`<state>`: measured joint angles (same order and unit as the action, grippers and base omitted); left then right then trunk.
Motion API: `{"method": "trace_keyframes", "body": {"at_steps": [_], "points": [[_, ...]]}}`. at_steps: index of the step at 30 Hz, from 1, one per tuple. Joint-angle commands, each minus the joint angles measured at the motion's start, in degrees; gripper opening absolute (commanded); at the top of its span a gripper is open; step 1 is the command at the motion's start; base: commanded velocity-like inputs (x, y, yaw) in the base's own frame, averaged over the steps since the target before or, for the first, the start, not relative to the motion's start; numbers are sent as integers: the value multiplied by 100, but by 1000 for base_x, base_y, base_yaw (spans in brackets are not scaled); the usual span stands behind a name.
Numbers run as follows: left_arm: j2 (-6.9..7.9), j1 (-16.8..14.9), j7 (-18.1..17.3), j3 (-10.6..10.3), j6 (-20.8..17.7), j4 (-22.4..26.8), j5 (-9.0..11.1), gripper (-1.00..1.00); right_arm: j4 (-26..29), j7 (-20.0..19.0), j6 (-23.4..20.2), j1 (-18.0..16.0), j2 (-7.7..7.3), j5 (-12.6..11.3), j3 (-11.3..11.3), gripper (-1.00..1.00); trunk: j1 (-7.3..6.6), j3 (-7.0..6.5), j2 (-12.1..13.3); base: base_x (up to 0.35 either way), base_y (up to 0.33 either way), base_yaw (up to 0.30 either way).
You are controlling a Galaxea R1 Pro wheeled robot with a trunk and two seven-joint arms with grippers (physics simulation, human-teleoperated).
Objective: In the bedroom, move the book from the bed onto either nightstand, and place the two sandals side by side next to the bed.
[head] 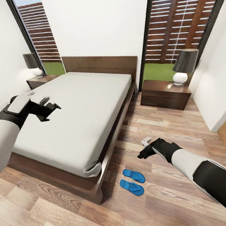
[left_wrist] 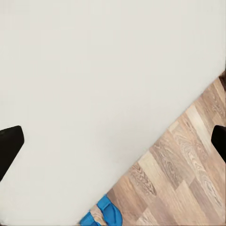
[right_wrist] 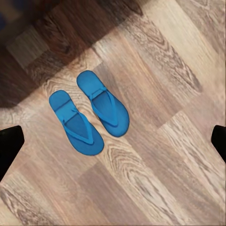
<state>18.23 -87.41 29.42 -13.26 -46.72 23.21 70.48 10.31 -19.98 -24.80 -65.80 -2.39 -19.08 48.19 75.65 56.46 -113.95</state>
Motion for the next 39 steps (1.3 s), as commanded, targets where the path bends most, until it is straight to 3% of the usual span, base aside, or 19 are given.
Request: {"method": "trace_keyframes", "body": {"at_steps": [1,5,7,15,39], "points": [[5,33,-6,-39,80,8,55,100,15,67,-29,-3,-6,-63,43,100,-23,-14,39,-1,0,298],[5,134,-201,-43,285,2,-32,100,15,211,-10,-3,-7,-67,42,100,-111,-90,200,-1,0,299],[5,200,-366,-41,386,-10,-314,100,15,283,8,-3,-7,-69,42,100,-155,-132,280,0,0,295],[4,423,-644,-35,441,-18,-690,100,15,313,17,-3,-7,-70,42,100,-287,-275,521,0,0,276],[5,628,-864,-37,469,-28,-933,100,15,336,143,-3,-7,-70,42,100,-287,-400,521,0,0,242]]}}
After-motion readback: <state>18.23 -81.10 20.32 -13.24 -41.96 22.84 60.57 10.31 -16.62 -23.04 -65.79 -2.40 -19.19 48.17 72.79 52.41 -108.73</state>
